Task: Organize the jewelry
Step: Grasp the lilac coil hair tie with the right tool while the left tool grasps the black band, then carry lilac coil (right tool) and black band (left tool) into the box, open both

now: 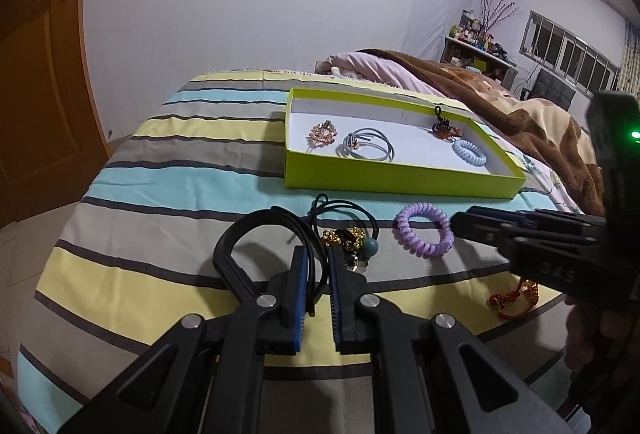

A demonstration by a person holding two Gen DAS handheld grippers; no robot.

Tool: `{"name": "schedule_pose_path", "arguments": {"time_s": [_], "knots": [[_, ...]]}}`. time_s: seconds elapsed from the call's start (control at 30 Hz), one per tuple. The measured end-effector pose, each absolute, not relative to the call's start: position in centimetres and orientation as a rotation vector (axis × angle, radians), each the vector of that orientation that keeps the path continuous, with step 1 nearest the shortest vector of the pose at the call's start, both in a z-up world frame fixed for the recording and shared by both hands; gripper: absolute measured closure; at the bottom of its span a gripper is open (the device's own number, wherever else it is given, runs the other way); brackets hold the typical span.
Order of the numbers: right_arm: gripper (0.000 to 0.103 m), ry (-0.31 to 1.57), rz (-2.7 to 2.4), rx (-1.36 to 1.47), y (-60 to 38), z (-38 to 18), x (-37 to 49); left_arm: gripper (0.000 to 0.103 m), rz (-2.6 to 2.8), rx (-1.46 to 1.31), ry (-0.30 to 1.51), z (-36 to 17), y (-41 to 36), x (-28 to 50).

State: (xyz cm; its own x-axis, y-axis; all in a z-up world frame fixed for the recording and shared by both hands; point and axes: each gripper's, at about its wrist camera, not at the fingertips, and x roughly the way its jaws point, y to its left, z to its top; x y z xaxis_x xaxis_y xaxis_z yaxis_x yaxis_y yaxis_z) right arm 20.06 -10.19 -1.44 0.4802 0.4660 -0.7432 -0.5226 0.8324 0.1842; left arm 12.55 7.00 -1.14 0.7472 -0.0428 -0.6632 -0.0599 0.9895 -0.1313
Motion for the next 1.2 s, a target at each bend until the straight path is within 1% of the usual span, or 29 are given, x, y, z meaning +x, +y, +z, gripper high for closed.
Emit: {"name": "schedule_pose_path", "arguments": {"time_s": [0.37,0.4,0.43,0.47,0.73,1.2], "knots": [[0.080,0.923,0.539,-0.151,-7.9,-2.5,21.0,0.092,0.004,-0.179,0.703,-0.6,8.1,12.1],[0.083,0.920,0.532,-0.160,-7.7,-2.5,21.0,0.092,0.002,-0.179,0.703,-0.6,8.1,12.1],[0.092,0.918,0.525,-0.167,-7.7,-2.6,21.0,0.092,-0.001,-0.179,0.702,-0.5,8.1,12.1],[0.093,0.917,0.521,-0.167,-7.7,-2.6,21.0,0.092,-0.003,-0.179,0.700,-0.5,8.1,12.1],[0.094,0.896,0.544,-0.127,-8.5,-2.0,20.1,0.092,-0.010,-0.165,0.693,-0.1,8.0,11.8],[0.094,0.784,0.550,-0.046,-12.0,2.2,16.9,0.092,-0.053,-0.104,0.663,1.9,4.8,11.1]]}}
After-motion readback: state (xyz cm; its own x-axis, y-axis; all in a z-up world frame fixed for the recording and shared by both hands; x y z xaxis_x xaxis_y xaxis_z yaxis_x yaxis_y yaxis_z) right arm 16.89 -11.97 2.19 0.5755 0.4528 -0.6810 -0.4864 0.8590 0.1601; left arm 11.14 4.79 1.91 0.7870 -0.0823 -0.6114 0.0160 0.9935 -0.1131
